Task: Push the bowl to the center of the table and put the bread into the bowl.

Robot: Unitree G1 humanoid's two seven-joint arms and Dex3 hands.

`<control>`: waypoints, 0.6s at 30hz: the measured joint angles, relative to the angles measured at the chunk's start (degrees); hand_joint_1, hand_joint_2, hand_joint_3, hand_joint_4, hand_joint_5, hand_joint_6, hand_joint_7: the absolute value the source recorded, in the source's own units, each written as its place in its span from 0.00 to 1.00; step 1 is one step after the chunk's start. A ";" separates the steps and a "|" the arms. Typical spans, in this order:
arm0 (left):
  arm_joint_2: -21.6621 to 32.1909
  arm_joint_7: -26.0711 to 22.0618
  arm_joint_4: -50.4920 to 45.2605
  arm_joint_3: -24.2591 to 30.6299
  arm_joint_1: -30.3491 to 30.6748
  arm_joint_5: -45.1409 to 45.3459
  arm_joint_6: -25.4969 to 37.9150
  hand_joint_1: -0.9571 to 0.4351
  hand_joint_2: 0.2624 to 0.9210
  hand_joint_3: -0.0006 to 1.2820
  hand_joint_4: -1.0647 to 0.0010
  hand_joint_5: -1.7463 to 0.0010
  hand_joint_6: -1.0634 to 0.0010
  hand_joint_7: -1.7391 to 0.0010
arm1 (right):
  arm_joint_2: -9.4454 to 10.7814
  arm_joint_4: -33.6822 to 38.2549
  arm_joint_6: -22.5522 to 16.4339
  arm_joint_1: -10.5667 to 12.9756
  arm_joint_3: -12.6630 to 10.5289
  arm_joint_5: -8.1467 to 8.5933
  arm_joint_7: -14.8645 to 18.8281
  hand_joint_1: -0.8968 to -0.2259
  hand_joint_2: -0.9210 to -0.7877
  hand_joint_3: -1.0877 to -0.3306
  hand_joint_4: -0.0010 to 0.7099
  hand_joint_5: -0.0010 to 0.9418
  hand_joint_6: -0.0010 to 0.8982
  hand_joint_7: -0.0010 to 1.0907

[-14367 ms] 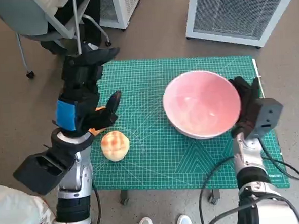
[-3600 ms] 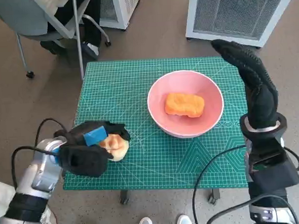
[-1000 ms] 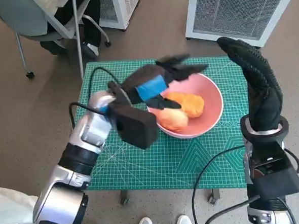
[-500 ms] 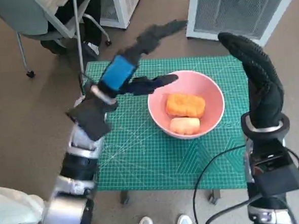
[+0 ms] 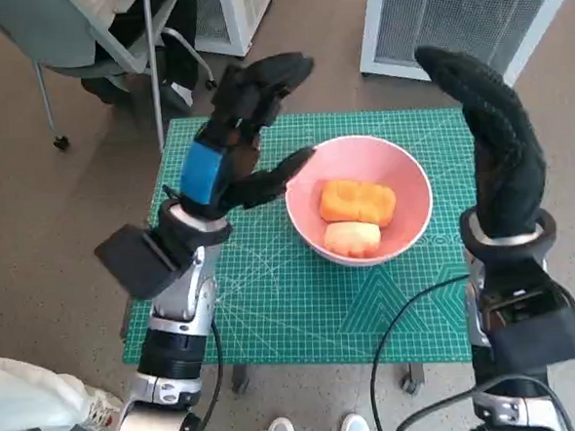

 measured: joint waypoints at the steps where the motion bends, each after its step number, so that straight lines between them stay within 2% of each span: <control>1: 0.02 -0.22 -0.02 0.22 0.00 -0.31 -0.20 0.44 1.00 0.30 1.00 0.58 1.00 0.44 | 0.00 -0.07 0.07 0.00 0.02 0.06 0.01 0.55 0.00 0.46 0.41 0.01 0.00 0.63; 10: 0.15 -1.55 -2.12 1.00 0.70 -2.69 2.56 0.46 1.00 0.30 1.00 0.59 1.00 0.45 | 0.00 -0.85 0.68 0.00 0.07 -0.81 0.01 0.54 0.00 0.46 0.41 0.01 0.00 0.63; 18: 0.19 -1.66 -5.10 1.17 1.76 -3.90 6.19 0.47 0.99 0.30 1.00 0.60 1.00 0.45 | -0.17 -0.90 0.69 0.00 0.03 -0.90 0.01 0.54 0.00 0.46 0.41 0.01 0.00 0.63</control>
